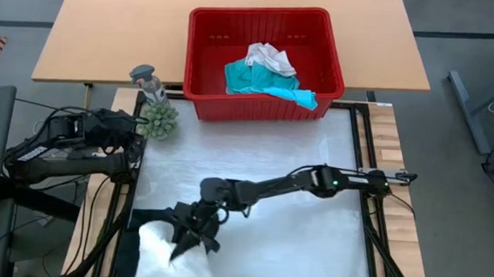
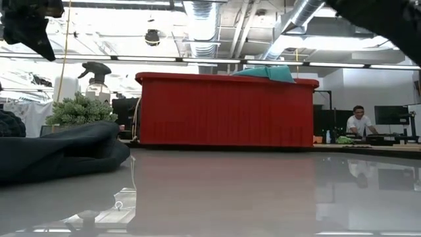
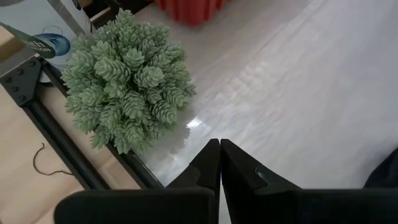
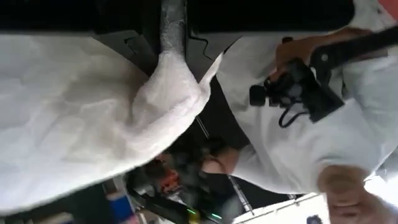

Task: Fold Laundry from Bin
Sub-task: Stack the white dress on top of the black shorts

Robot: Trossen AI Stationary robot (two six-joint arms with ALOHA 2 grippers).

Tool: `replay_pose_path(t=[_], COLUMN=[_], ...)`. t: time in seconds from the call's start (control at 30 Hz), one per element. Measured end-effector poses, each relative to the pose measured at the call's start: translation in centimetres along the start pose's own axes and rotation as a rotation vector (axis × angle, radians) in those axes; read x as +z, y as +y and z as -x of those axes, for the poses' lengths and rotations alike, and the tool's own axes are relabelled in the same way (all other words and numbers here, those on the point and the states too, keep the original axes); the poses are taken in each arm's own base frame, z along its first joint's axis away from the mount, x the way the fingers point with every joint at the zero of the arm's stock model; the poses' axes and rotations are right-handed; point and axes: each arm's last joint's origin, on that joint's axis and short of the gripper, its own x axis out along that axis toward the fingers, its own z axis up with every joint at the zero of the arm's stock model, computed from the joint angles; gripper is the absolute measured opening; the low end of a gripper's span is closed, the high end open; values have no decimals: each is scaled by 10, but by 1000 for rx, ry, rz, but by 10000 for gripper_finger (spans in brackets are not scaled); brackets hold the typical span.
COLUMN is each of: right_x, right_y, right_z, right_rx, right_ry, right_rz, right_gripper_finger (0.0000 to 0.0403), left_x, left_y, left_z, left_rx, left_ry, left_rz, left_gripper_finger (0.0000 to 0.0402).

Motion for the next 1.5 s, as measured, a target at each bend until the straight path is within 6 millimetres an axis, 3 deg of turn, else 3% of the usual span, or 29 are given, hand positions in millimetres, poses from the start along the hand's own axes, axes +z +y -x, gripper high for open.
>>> replay_pose_path(t=[0.1, 0.2, 0.33, 0.43, 0.6, 0.7, 0.87, 1.07, 1.17, 1.3, 1.5], right_x=[-22, -33, -39, -39, -28, -22, -21, -14, -10, -9, -9], right_y=[-31, -46, -43, -37, -30, -26, -30, -44, -49, -49, -49], right_z=[10, 17, 11, 7, 7, 7, 11, 27, 34, 34, 34], right_rx=[-10, 11, 44, 56, 63, 66, 47, 6, -9, -10, -11], right_ry=[-4, -18, 5, 12, 3, -7, -7, -23, -35, -43, -45], right_rz=[-86, -162, -202, -214, -217, -206, -216, -257, -269, -277, -278], right_gripper_finger=[51, 51, 51, 51, 51, 51, 51, 51, 51, 51, 51], left_x=[-1, -1, -1, -1, -19, -29, -37, -39, -37, -44, -54], left_y=[0, 0, -4, -15, -27, -29, -29, -24, -28, -33, -34], left_z=[0, 0, -10, -27, -57, -60, -49, -46, -53, -72, -82], left_rx=[4, 3, -76, -274, -574, -758, -987, -934, -988, -1091, -1215], left_ry=[8, 9, 11, 11, 159, 254, 271, 38, -20, 70, 135], left_rz=[-4, -13, -19, -46, -145, -212, -242, -332, -259, -125, -63], left_gripper_finger=[0, 0, 0, 0, 10, 40, 112, 181, 208, 237, 265])
